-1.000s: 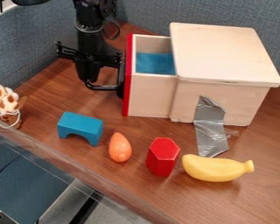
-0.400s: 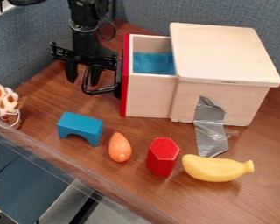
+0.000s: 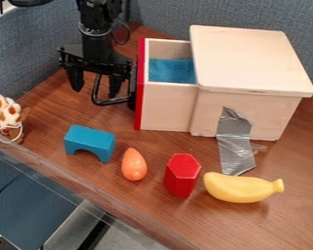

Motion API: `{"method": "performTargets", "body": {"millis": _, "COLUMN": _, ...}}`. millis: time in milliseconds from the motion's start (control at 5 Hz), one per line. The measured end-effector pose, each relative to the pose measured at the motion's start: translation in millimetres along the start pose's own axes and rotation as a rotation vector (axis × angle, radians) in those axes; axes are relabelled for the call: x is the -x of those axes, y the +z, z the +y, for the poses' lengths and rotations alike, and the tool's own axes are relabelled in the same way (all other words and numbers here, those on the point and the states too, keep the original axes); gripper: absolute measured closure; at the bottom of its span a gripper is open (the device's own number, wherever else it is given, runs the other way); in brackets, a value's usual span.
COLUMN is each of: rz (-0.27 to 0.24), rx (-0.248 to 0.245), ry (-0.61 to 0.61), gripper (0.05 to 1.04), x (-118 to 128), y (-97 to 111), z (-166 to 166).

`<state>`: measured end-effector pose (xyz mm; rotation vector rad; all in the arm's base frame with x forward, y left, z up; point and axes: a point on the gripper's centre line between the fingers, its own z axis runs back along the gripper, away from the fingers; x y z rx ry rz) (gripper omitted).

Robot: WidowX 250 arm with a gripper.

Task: Open the drawer

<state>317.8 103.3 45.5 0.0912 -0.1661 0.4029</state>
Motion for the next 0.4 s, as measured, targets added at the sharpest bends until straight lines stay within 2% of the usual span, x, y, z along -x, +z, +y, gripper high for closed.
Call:
{"method": "performTargets", "body": {"millis": 200, "rz": -0.031, "rx": 0.019, "ry": -0.016, "gripper": 0.083, "x": -8.1, "y": 11.9, "z": -2.5}}
{"method": "performTargets", "body": {"millis": 400, "rz": -0.080, "rx": 0.034, "ry": -0.029, "gripper": 0.083, "x": -22.5, "y": 40.6, "z": 2.6}}
